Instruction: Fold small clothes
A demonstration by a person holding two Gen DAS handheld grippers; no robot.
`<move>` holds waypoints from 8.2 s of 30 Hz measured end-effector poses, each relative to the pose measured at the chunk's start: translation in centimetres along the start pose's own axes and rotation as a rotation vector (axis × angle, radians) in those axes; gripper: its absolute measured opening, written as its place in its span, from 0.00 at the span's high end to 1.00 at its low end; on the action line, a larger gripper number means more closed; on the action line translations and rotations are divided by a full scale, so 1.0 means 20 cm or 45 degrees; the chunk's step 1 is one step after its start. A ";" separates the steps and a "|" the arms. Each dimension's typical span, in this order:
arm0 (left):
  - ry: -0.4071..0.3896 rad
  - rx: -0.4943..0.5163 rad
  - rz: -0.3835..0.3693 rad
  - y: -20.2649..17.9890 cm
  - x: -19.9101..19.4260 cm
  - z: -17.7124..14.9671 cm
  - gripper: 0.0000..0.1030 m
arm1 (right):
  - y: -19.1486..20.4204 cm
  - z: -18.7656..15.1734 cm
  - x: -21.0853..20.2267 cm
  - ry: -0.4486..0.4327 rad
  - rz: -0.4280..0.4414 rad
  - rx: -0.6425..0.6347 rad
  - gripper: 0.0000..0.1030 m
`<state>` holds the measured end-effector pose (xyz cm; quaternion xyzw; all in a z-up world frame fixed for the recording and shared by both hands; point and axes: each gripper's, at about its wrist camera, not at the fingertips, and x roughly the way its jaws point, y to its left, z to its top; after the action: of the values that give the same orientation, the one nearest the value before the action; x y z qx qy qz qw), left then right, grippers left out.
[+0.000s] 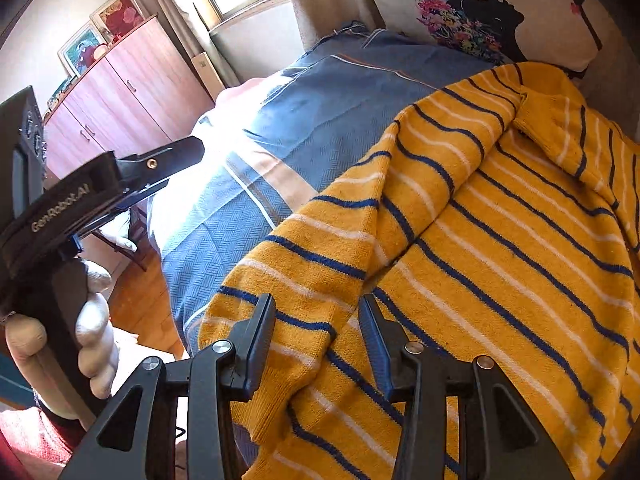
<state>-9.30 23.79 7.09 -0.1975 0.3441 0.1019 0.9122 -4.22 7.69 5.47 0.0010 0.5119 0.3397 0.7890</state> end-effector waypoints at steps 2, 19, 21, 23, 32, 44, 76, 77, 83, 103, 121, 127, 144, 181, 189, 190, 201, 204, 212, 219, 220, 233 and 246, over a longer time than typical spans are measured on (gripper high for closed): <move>-0.001 0.000 -0.008 0.00 -0.01 0.00 0.25 | 0.00 -0.02 0.03 0.017 0.011 0.012 0.54; -0.002 -0.006 -0.036 0.05 -0.03 -0.03 0.25 | 0.17 -0.18 0.04 0.031 -0.064 -0.046 0.92; -0.017 -0.007 -0.026 0.07 -0.06 -0.01 0.25 | 0.20 -0.12 -0.02 -0.020 -0.063 -0.068 0.92; -0.039 -0.013 -0.013 0.08 -0.08 0.01 0.25 | 0.23 -0.03 -0.14 -0.089 -0.091 -0.108 0.92; -0.067 0.067 -0.021 -0.06 -0.07 0.08 0.24 | -0.13 0.38 -0.96 -0.498 -0.402 -0.019 0.92; 0.098 0.250 -0.119 -0.46 0.22 0.06 0.24 | -1.49 0.05 -1.02 -0.187 -0.988 0.577 0.91; 0.409 0.264 -0.299 -0.99 1.04 0.12 0.78 | -1.18 1.02 0.17 0.042 -0.775 0.160 0.98; 0.405 0.268 -0.305 -0.98 1.02 0.13 0.76 | -1.20 1.00 0.15 0.032 -0.732 0.179 0.98; 0.291 0.276 -0.289 -0.84 0.77 0.16 0.53 | -1.24 0.74 -0.51 -0.255 -0.502 0.372 0.59; 0.239 0.279 -0.204 -0.67 0.45 -0.04 0.43 | -1.55 -0.10 -0.78 -0.092 -0.671 0.483 0.88; 0.409 0.281 -0.246 -0.57 0.55 -0.16 0.42 | -1.42 -0.29 -1.16 -0.406 -0.657 0.585 0.68; 0.417 0.293 -0.281 -0.53 0.45 -0.22 0.42 | -1.35 -0.62 -1.69 -0.652 -0.523 0.776 0.55; 0.491 0.321 -0.500 -0.48 0.16 -0.50 0.28 | -0.97 -1.33 -1.23 -0.447 -0.353 0.899 0.42; 0.378 0.201 -0.567 -0.19 -0.06 -0.55 0.92 | -0.54 -1.38 -1.09 -0.533 -0.092 0.800 0.50; 0.384 0.207 -0.559 -0.20 -0.03 -0.57 0.91 | -0.37 -1.22 -0.95 -0.494 -0.332 0.628 0.52; 0.381 0.203 -0.565 -0.20 -0.03 -0.57 0.92 | -0.35 -1.20 -0.93 -0.470 -0.361 0.606 0.76; 0.333 0.122 -0.718 -0.23 -0.14 -0.41 0.92 | -0.45 -1.24 -1.23 -0.655 -0.093 0.761 0.89; 0.300 0.125 -0.743 -0.35 -0.11 -0.28 0.92 | -0.51 -1.12 -1.28 -0.674 -0.054 0.751 0.89; 0.270 0.143 -0.722 -0.83 0.26 0.18 0.92 | -0.90 -0.54 -1.32 -0.705 -0.082 0.736 0.89; 0.379 0.232 -0.534 -1.29 0.94 0.38 0.89 | -1.56 -0.10 -1.06 -0.555 -0.361 0.937 0.84; 0.417 0.214 -0.518 -1.31 1.03 0.39 0.89 | -1.64 -0.07 -1.01 -0.511 -0.431 0.961 0.84; 0.330 0.123 -0.600 -1.06 0.91 0.54 0.52 | -1.56 -0.04 -1.09 -0.549 -0.631 0.747 0.49; 0.410 0.607 -0.554 -1.44 1.04 0.31 0.52 | -1.52 0.17 -0.64 -0.302 -0.544 0.511 0.49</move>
<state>19.08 1.57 5.74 -0.0615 0.4474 -0.2102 0.8671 11.70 -21.45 6.72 0.0888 0.4618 0.0557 0.8808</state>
